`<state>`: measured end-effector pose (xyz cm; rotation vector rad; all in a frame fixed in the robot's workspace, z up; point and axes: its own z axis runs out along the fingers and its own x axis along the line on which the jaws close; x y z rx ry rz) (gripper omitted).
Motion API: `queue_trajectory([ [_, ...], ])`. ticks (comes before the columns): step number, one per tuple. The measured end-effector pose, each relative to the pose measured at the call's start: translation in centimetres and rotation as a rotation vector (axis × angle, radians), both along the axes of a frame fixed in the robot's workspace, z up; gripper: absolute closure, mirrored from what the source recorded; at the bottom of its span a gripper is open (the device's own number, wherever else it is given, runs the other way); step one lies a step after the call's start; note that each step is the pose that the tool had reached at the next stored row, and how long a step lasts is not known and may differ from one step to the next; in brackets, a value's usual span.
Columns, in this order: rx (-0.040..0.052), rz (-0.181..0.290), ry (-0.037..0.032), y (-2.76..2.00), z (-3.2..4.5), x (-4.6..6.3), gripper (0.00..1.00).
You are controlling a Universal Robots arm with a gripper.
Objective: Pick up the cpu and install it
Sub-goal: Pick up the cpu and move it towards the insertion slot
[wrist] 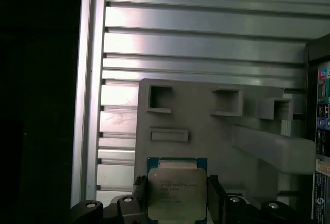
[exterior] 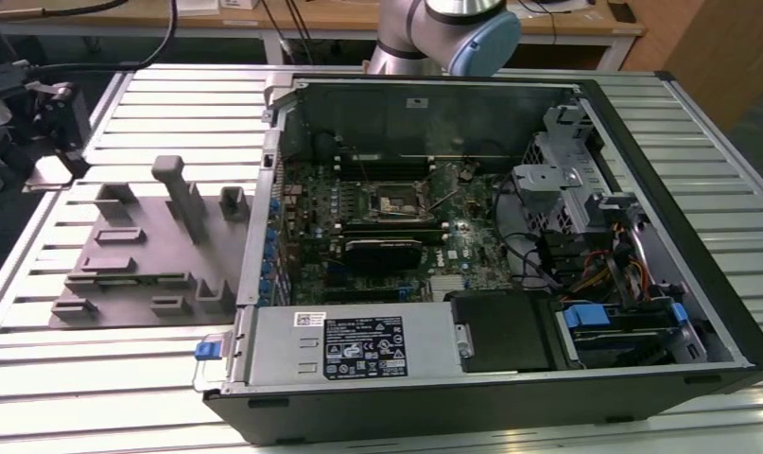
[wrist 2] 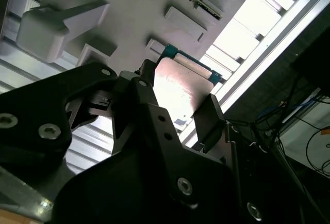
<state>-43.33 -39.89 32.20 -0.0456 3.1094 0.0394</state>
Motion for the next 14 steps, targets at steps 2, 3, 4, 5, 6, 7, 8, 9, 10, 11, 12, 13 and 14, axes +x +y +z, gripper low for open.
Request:
queue_trajectory([
  [2,0.0001,0.0,-0.0007,0.0,0.39,0.0,0.45],
  [3,0.0,0.0,-0.0009,0.0,0.59,0.0,0.45],
  [4,0.0,0.0,-0.0012,0.0,0.78,0.0,0.45],
  [5,0.0,0.0,-0.0014,0.01,1.0,0.0,0.45],
  [6,0.0,0.0,-0.0018,0.01,1.19,0.0,0.45],
  [7,0.0,0.0,-0.0021,0.01,1.38,0.0,0.45],
  [8,0.0,0.0,-0.0024,0.01,1.57,0.0,0.45],
  [9,0.0,0.0,-0.0027,0.01,1.77,0.0,0.45],
  [10,0.0,0.0,-0.003,0.01,1.96,0.0,0.45],
  [11,0.0,0.0,-0.0032,0.02,2.17,0.0,0.45],
  [12,0.0,0.0,-0.0035,0.02,2.38,0.0,0.45],
  [13,0.0,0.0,-0.0037,0.02,2.58,0.0,0.45],
  [14,0.0,0.0,-0.004,0.02,2.78,0.0,0.45],
])
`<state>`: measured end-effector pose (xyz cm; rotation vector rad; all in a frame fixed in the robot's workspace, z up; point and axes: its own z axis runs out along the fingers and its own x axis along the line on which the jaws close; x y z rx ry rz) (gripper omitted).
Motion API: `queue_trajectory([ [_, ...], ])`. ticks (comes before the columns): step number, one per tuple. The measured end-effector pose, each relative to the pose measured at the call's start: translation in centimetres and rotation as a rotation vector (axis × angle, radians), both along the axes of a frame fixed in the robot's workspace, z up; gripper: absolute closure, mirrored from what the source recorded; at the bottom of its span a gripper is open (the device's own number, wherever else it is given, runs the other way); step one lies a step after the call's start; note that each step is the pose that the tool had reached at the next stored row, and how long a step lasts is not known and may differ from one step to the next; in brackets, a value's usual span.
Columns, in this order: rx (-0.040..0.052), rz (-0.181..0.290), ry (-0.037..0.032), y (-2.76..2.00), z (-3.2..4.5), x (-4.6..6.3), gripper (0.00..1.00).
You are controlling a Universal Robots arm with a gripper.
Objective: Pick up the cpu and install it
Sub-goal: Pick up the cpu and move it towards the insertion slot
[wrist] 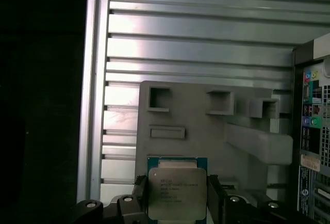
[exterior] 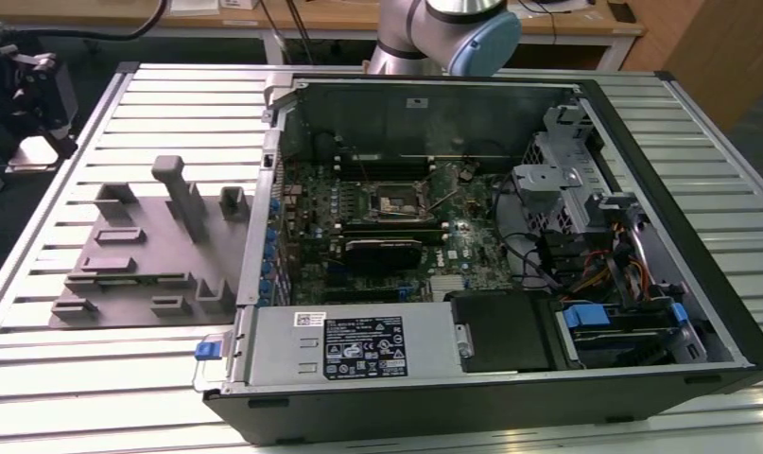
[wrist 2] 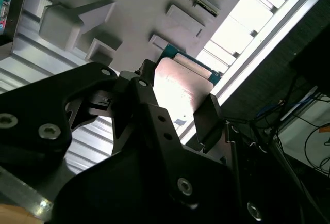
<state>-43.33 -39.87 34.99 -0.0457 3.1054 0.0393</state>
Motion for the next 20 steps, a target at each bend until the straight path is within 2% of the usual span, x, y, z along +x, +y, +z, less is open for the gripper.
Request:
queue_trajectory([
  [15,0.0,0.0,-0.0073,0.03,3.52,0.0,0.45],
  [17,0.0,0.0,-0.0082,0.03,3.85,0.0,0.45],
  [20,0.0002,0.0,-0.0087,0.03,3.89,0.0,0.45],
])
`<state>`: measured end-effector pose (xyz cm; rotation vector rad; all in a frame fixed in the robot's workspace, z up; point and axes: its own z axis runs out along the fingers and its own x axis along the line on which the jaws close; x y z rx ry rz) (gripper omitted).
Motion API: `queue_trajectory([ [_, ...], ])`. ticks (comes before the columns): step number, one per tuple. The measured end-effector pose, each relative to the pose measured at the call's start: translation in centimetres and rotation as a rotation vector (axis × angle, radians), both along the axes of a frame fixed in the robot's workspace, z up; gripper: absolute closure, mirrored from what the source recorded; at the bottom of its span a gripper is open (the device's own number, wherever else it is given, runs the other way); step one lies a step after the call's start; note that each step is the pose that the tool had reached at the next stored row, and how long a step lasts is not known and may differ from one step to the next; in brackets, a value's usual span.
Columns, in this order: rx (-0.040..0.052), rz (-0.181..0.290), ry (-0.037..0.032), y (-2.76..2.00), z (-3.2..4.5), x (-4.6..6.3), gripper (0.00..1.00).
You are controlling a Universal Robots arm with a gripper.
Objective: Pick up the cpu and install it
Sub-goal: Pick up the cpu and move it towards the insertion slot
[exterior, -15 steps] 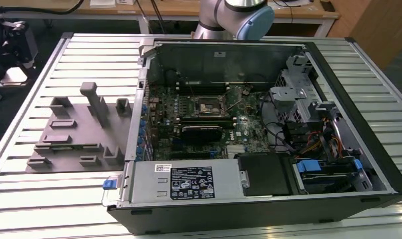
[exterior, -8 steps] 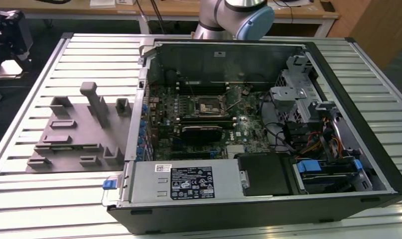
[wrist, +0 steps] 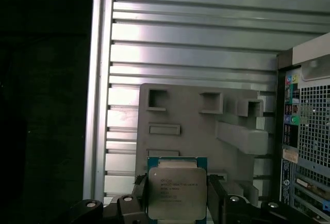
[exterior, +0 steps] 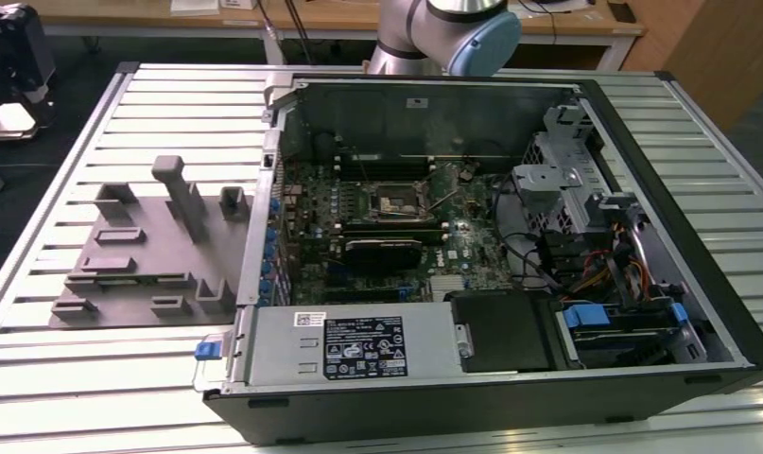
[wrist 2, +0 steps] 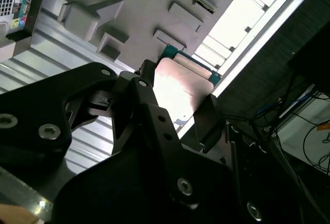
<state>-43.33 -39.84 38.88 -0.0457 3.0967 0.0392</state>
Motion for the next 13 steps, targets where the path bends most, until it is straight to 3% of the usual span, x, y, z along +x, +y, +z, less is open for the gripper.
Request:
queue_trajectory([
  [5,-0.0002,0.0,0.0004,0.0,0.03,0.3,0.45],
  [13,-0.0002,0.0,0.0004,0.0,0.03,1.7,0.45],
])
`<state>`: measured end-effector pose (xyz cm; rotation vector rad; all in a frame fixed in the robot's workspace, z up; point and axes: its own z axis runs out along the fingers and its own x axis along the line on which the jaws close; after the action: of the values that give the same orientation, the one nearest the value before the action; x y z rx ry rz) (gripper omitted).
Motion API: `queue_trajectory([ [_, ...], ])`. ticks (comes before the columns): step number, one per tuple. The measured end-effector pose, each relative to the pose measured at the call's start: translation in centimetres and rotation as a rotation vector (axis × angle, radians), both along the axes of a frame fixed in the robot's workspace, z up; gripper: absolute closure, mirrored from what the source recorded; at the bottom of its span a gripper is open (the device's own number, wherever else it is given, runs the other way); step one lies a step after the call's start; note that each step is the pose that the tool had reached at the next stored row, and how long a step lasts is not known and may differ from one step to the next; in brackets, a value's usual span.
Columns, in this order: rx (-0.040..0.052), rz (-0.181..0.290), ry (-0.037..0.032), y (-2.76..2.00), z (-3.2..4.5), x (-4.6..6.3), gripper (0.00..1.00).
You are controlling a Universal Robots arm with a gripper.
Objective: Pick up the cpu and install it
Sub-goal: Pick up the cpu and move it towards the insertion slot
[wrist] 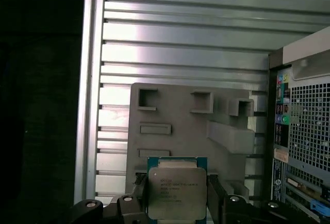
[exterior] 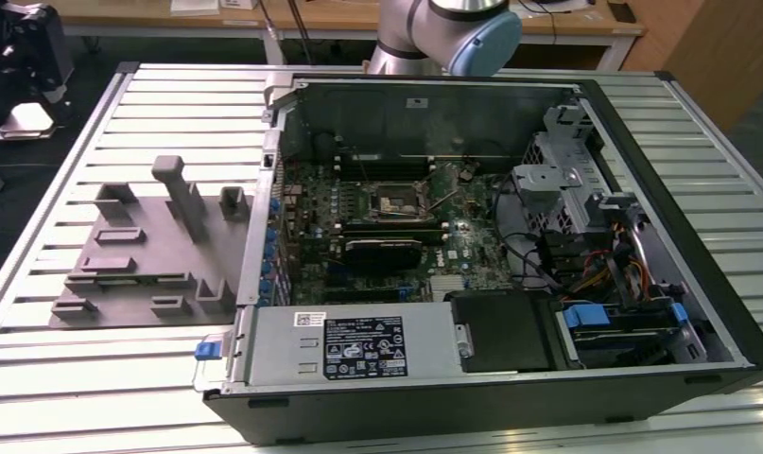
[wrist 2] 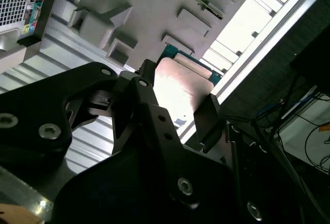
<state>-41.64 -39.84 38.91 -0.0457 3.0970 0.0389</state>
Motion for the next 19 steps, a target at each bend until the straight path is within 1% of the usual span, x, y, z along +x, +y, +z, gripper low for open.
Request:
queue_trajectory([
  [19,0.0,0.0,0.0,0.0,0.0,4.1,0.45],
])
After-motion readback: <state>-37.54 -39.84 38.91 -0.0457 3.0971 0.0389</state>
